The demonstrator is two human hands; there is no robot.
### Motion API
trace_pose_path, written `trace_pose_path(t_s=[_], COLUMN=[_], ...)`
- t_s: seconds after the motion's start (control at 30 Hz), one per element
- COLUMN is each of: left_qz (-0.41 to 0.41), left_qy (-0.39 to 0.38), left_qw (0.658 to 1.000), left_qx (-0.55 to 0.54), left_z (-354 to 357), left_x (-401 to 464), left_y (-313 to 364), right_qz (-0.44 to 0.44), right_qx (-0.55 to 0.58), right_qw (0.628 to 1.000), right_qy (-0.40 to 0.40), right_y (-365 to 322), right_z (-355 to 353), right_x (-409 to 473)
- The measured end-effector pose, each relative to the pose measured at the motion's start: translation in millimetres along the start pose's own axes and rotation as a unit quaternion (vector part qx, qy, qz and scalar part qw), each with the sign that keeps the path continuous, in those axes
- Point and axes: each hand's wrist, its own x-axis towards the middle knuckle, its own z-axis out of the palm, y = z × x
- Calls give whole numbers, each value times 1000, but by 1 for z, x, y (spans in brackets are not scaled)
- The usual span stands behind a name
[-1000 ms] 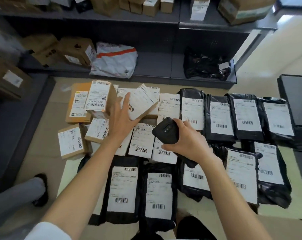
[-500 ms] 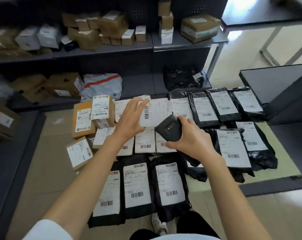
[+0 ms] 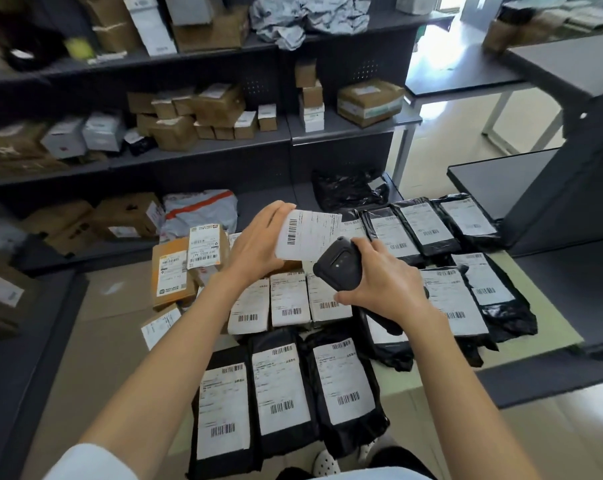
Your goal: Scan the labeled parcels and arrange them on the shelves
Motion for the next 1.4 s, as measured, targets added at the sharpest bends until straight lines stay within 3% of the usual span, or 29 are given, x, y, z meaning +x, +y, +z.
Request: trace_pose_path(t_s=[0.37,0.63,0.8,1.03,1.4], left_qz=[-8,4,60,156,322], left_qy=[15,-27,-59,-126,-217], left_qw=[1000,1000,996,979,915], left_qx=[-1,2,-11,-43,-112], left_z=[-11,8,37,97,196], left_x=[-10,5,38,94,124], left_y=[11,41,87,185,419], right_qz=[-6,46,117,245,400], right_qx=[7,82,86,100,132], right_qw=[1000,994,986,958,891], right_qy=[18,62,78,109,168], right_y=[9,33,77,158,303], right_z=[-7,-4,-10,-30,-74], right_x=[-14,-23,-41,-90,-224])
